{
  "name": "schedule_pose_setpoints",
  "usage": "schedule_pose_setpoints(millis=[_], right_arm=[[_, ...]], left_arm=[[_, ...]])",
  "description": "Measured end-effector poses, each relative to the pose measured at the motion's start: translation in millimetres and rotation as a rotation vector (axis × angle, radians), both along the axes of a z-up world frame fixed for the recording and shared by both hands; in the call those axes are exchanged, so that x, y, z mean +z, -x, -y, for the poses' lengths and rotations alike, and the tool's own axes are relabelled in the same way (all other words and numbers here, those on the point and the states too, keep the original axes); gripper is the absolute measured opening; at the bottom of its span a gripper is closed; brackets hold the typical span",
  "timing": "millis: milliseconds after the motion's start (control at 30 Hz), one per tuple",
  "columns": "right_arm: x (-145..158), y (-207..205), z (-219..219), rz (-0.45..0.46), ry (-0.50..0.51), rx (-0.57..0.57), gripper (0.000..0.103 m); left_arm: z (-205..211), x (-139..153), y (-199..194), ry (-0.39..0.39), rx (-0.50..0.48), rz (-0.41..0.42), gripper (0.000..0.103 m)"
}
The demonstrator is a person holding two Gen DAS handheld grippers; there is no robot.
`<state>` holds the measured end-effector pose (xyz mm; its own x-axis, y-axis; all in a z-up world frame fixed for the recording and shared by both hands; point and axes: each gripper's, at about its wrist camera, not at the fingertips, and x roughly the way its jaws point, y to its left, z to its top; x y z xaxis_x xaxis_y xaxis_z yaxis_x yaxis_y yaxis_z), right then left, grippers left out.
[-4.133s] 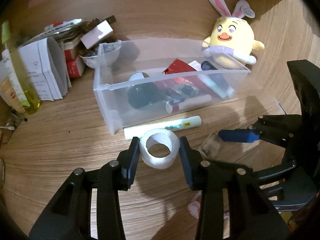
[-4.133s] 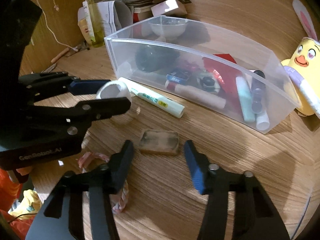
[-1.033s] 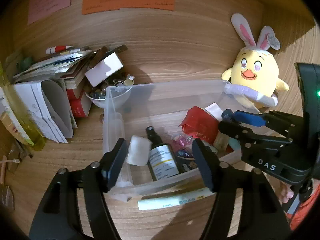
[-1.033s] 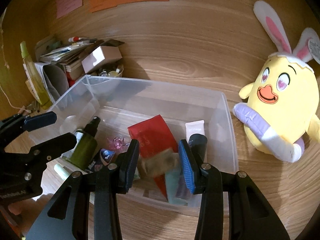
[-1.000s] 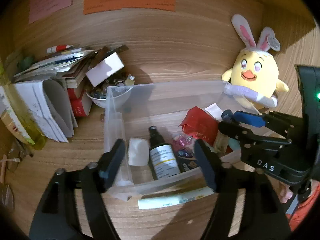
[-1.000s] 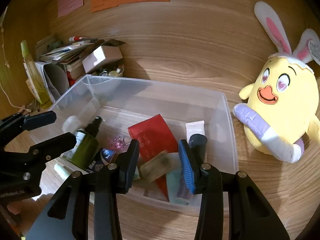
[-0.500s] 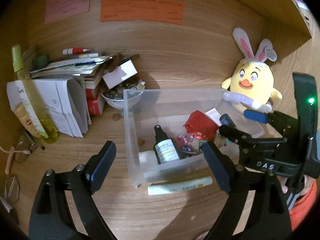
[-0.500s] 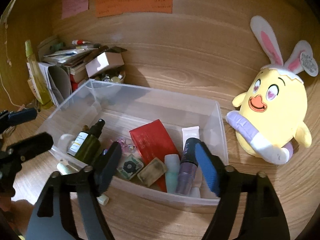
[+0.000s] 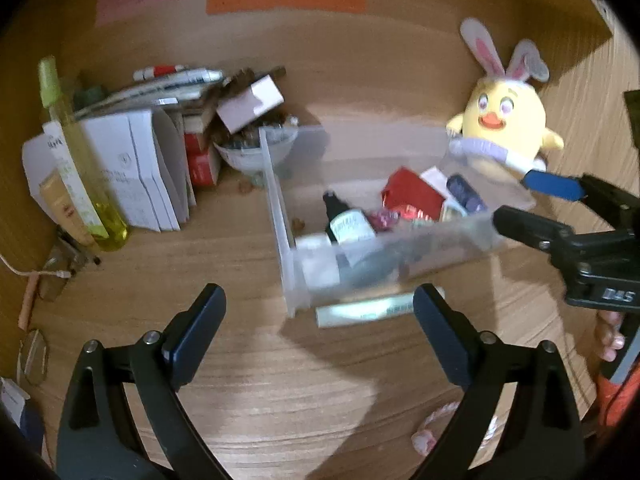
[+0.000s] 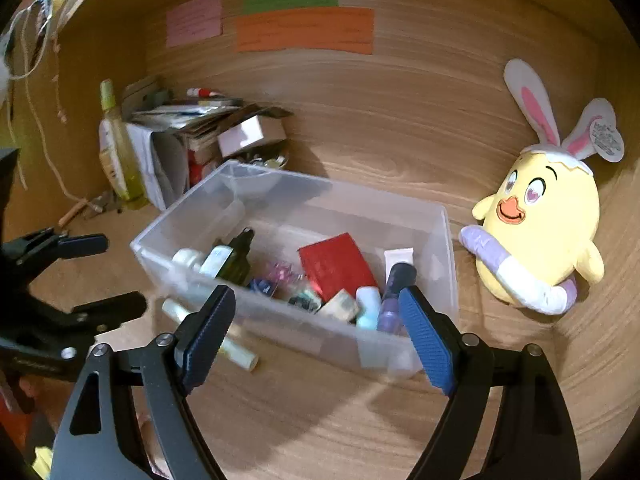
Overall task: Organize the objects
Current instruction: 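Move both tools back toward the mint-green marker and pink braided bracelet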
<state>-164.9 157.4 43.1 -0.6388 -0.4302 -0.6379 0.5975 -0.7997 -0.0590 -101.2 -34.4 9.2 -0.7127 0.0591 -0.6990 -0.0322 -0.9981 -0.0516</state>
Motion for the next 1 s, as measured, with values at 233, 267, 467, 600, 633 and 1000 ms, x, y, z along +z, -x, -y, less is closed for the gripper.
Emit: schedule_pose_setpoints(millis=[233, 267, 467, 600, 633, 1000], right_arm=[[-14, -24, -3, 0.012, -0.025, 0.049, 0.082], [-18, -28, -4, 0.012, -0.038, 0.056, 0.082], [-34, -31, -23, 0.046, -0.051, 0.034, 0.082], [-40, -25, -43, 0.118, 0.002, 0.009, 0.082], [-42, -24, -47, 0.133, 0.01, 0.006, 0.082], [-59, -44, -52, 0.217, 0.016, 0.073, 0.082]], left_arm=[[-14, -22, 6, -0.004, -0.059, 0.077, 0.096], [-17, -23, 5, -0.006, -0.076, 0.082, 0.096], [-40, -20, 4, 0.036, -0.178, 0.079, 0.096], [-56, -23, 17, 0.066, -0.229, 0.121, 0.096], [-58, -25, 20, 0.074, -0.235, 0.129, 0.096], [-78, -44, 37, 0.141, -0.284, 0.183, 0.093]])
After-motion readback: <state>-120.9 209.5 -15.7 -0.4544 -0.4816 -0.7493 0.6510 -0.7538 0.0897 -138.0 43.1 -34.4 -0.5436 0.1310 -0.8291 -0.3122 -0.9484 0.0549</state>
